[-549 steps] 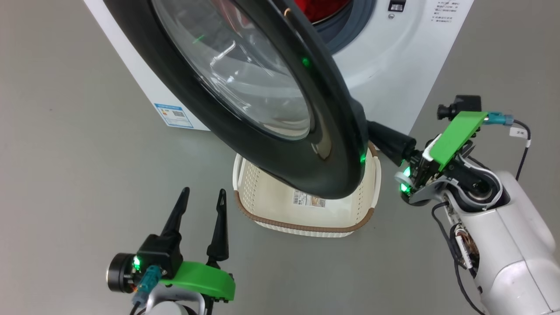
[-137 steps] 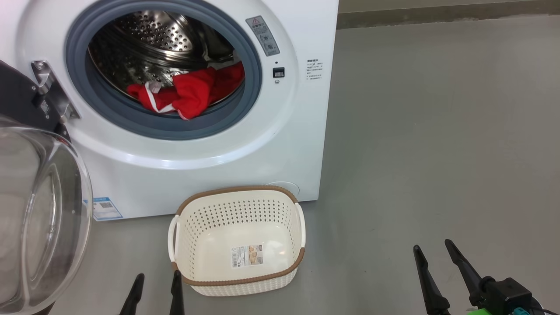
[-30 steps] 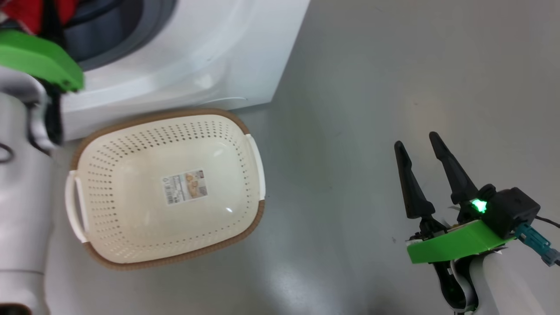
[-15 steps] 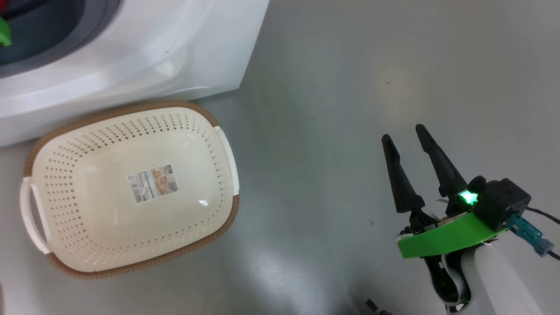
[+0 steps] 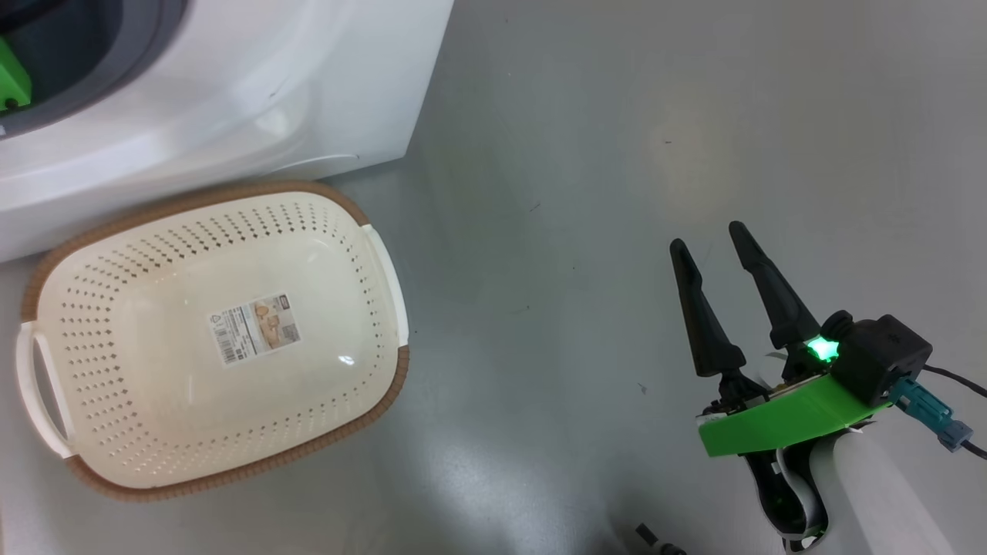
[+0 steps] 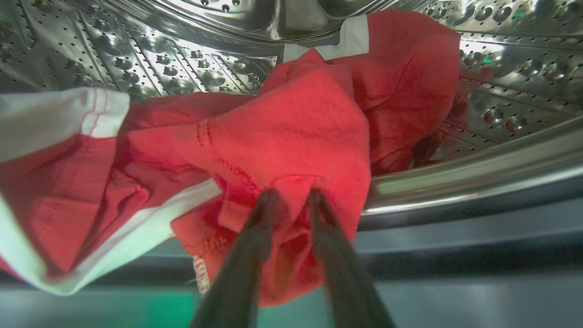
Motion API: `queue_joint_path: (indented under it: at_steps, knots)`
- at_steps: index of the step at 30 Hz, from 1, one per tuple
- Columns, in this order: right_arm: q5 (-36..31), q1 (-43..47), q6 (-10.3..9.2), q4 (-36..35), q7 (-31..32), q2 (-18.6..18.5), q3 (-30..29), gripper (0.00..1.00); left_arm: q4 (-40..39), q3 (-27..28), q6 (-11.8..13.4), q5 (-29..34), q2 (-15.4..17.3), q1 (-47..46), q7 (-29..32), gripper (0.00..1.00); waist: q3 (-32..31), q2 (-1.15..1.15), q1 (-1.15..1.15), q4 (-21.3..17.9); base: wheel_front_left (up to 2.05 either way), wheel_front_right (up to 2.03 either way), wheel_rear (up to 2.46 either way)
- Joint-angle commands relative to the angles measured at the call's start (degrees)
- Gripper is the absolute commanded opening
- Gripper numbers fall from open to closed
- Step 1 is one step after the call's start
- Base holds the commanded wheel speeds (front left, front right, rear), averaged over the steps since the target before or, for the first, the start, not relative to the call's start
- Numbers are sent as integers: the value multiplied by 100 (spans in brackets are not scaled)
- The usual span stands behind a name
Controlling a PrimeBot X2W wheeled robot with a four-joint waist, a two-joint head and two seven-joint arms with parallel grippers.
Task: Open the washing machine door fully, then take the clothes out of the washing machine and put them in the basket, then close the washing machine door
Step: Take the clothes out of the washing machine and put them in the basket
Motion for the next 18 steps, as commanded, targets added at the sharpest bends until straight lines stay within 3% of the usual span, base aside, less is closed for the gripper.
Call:
queue_joint_path:
  at_steps: [1,8,18]
  knots:
    - [95,-38,19,-109,-36,-47,126,100,-95,52,57,-50,263,-89,56,0,-2,0,0,-9,0,0,0]
    - [86,-46,19,-91,-36,-47,130,100,-71,-4,69,-67,314,-32,166,0,-54,0,0,-13,0,0,0]
    - [-12,30,19,-66,-36,-47,130,100,-352,6,62,-127,318,256,-456,0,-287,0,0,152,0,0,0]
